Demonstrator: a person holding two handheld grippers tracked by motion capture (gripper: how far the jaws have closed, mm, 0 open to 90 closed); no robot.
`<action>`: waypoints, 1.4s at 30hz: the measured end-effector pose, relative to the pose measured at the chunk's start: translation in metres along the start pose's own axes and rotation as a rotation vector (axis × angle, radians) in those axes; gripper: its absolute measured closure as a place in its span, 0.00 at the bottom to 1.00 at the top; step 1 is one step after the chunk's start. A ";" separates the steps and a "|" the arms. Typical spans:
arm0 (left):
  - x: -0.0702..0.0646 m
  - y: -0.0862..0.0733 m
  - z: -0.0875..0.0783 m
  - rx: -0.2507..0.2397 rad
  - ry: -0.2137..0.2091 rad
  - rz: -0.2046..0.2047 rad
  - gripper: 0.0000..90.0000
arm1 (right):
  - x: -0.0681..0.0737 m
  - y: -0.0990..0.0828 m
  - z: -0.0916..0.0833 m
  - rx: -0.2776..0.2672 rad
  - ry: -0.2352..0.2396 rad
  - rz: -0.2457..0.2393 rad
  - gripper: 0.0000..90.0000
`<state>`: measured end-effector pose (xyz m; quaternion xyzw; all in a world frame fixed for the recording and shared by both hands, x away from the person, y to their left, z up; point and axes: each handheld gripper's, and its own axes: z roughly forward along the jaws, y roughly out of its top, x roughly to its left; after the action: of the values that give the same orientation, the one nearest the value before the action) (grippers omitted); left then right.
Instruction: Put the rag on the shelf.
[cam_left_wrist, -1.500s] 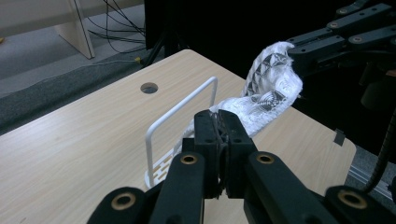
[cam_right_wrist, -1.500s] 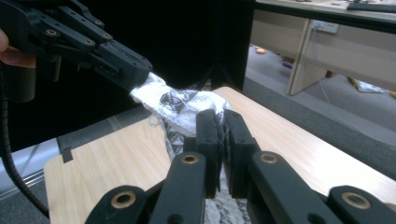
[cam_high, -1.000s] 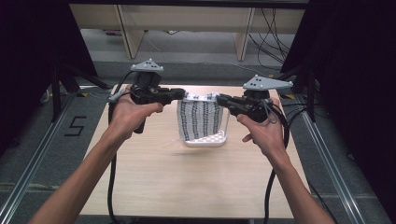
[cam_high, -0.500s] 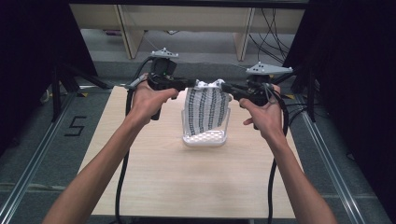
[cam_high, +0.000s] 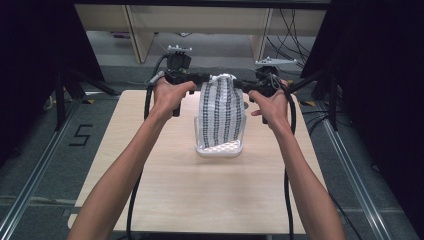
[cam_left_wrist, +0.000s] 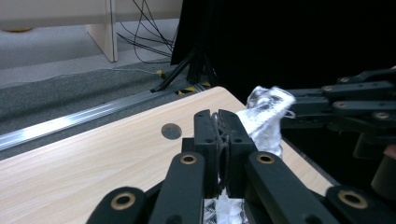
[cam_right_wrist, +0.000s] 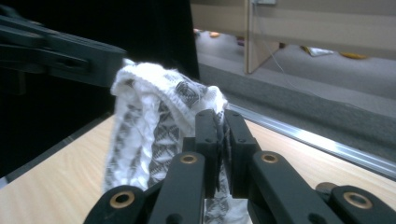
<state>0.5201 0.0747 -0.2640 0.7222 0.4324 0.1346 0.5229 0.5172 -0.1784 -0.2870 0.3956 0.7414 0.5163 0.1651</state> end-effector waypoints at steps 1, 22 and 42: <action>0.003 -0.001 0.003 -0.002 0.011 -0.012 0.96 | -0.003 0.000 0.004 0.001 -0.006 0.004 0.96; 0.036 -0.031 0.045 0.149 0.061 -0.089 0.88 | -0.023 -0.018 0.048 0.135 -0.052 0.075 0.87; 0.038 -0.036 0.033 0.162 0.078 -0.130 0.45 | -0.013 -0.018 0.033 0.117 -0.038 0.042 0.71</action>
<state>0.5467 0.0852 -0.3186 0.7268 0.5078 0.0929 0.4531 0.5401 -0.1700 -0.3188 0.4298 0.7586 0.4676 0.1450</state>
